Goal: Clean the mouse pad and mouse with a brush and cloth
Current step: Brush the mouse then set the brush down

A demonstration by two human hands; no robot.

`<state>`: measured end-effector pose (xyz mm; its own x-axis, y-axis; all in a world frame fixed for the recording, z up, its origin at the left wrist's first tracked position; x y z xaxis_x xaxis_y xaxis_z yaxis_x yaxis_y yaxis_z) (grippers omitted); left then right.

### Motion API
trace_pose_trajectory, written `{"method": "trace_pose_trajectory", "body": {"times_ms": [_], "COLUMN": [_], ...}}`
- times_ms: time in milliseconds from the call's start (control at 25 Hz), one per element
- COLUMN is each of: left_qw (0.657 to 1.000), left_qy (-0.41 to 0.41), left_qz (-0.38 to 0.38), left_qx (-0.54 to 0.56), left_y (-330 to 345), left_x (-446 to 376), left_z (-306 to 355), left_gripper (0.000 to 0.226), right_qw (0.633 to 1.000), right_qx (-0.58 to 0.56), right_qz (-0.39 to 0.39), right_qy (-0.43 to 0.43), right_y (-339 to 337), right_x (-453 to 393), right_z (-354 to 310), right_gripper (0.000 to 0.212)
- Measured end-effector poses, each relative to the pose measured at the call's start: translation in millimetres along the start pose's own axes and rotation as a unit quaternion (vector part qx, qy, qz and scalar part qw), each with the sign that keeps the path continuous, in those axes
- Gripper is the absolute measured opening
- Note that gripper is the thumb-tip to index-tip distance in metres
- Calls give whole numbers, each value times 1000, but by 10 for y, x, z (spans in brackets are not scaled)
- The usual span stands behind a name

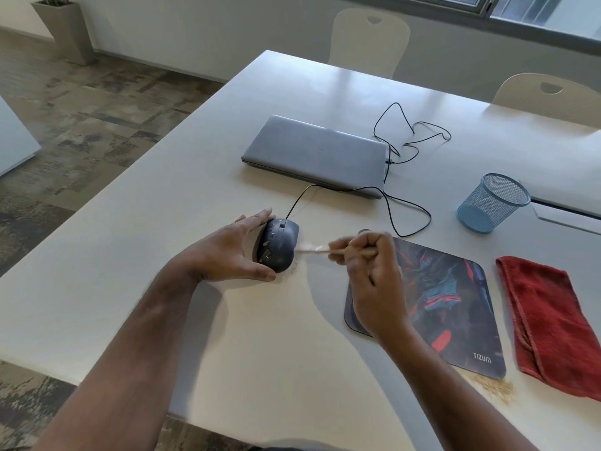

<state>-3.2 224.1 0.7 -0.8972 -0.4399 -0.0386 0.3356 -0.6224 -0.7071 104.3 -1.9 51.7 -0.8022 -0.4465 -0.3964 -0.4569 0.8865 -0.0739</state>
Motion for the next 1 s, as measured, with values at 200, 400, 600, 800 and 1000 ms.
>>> {"method": "trace_pose_trajectory", "body": {"times_ms": [200, 400, 600, 800, 1000], "left_qw": [1000, 1000, 1000, 1000, 1000], "left_qy": [-2, 0, 2, 1, 6], "left_qz": [0, 1, 2, 7, 9], "left_qx": [3, 7, 4, 11, 9], "left_y": [-2, 6, 3, 6, 5], "left_x": [-1, -1, -3, -2, -8], "left_z": [-9, -11, -16, -15, -22], "left_gripper": [126, 126, 127, 126, 127], "right_qw": [985, 976, 986, 991, 999], "right_qx": [-39, -60, -42, -68, 23], "right_qz": [76, 62, 31, 38, -16], "right_qy": [147, 202, 160, 113, 43], "right_y": [115, 135, 32, 66, 44], "right_x": [-300, -242, 144, 173, 339], "right_z": [250, 302, 182, 95, 79], "right_gripper": [13, 11, 5, 2, 12]}}
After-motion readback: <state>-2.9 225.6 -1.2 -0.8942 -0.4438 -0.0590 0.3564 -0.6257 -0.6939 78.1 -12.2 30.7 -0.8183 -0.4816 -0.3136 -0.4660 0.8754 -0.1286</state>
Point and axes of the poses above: each hand's wrist, its own x-axis away from the middle knuckle, its own y-axis out of the palm, z = x × y, the point moved 7 cm from there along -x, towards the middle knuckle, and after that the axes turned 10 degrees about z, right-handed, at the moved point
